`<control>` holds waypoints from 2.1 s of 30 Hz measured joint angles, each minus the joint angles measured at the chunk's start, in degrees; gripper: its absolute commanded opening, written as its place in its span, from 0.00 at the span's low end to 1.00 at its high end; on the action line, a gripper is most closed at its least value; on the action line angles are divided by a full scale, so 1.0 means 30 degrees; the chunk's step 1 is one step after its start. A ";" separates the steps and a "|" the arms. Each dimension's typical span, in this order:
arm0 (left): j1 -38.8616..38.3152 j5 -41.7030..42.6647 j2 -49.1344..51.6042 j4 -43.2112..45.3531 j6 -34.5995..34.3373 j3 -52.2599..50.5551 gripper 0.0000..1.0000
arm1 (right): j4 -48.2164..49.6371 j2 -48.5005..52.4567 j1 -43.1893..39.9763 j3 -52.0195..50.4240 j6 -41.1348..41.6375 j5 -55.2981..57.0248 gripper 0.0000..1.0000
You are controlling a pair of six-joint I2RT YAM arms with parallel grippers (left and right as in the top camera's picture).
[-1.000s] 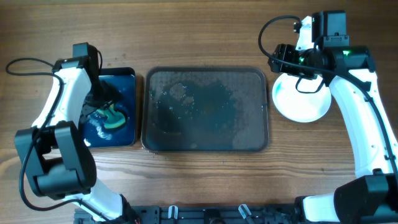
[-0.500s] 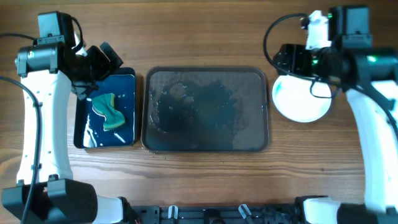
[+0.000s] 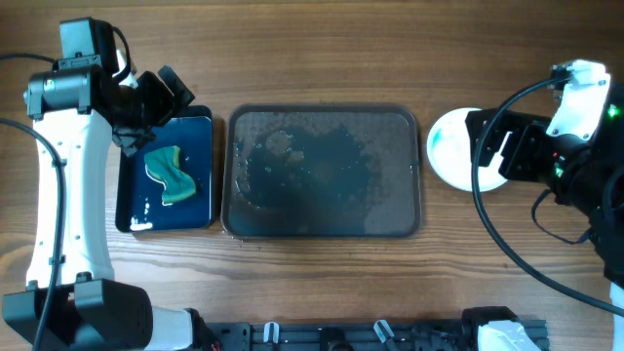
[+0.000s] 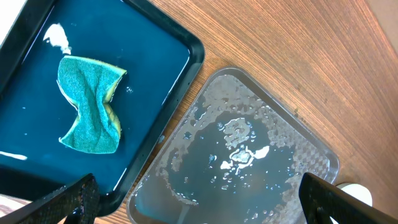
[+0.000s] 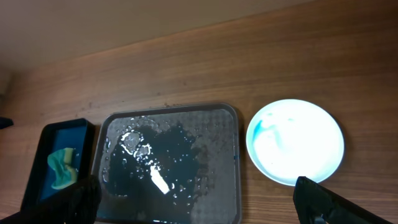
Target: Clean dirty plates on tray and stack at the side
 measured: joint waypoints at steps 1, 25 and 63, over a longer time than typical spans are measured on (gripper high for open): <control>0.0000 0.0000 0.0000 -0.0007 0.0000 0.0000 1.00 | -0.0029 0.0007 0.0000 0.0000 0.0007 0.0051 1.00; 0.0000 0.0124 0.0007 0.0000 0.0000 0.0000 1.00 | 2.4254 -1.4375 0.0000 -2.5835 -0.8437 -0.1406 1.00; 0.0000 0.0124 0.0015 -0.0007 0.0000 0.0000 1.00 | 2.4822 -2.0917 0.0000 -3.2013 -0.9071 -0.2703 1.00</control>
